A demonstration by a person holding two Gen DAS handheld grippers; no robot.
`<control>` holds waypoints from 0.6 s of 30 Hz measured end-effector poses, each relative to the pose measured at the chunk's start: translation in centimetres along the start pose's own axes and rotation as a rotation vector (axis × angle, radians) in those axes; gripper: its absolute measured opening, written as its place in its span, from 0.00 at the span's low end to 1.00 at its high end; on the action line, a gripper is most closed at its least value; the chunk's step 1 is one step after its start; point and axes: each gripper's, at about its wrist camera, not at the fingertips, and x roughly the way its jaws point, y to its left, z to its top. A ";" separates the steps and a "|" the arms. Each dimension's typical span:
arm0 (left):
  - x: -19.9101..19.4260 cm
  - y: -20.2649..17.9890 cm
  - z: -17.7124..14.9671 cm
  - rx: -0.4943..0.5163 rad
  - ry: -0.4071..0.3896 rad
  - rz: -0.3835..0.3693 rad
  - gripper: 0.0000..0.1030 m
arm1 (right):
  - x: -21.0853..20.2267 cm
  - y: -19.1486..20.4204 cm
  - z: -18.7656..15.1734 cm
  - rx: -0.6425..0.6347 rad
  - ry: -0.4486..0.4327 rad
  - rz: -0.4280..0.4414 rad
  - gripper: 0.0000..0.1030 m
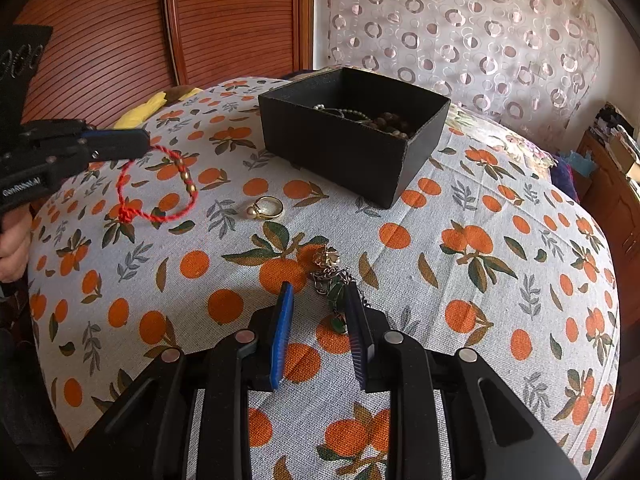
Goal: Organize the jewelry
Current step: 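Carry the silver charm into the box with the right gripper while the left lifts the red bracelet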
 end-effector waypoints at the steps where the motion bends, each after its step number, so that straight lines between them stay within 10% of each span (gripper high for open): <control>1: -0.1 -0.1 0.1 0.000 -0.004 0.000 0.02 | -0.1 0.0 0.0 0.000 0.001 0.008 0.24; 4: -0.1 -0.4 -0.2 -0.004 -0.003 -0.012 0.02 | -0.3 0.2 -0.3 -0.008 0.003 0.026 0.07; 18: -0.7 -1.5 1.2 0.011 -0.042 -0.018 0.02 | -5.1 0.8 1.3 -0.018 -0.119 0.056 0.06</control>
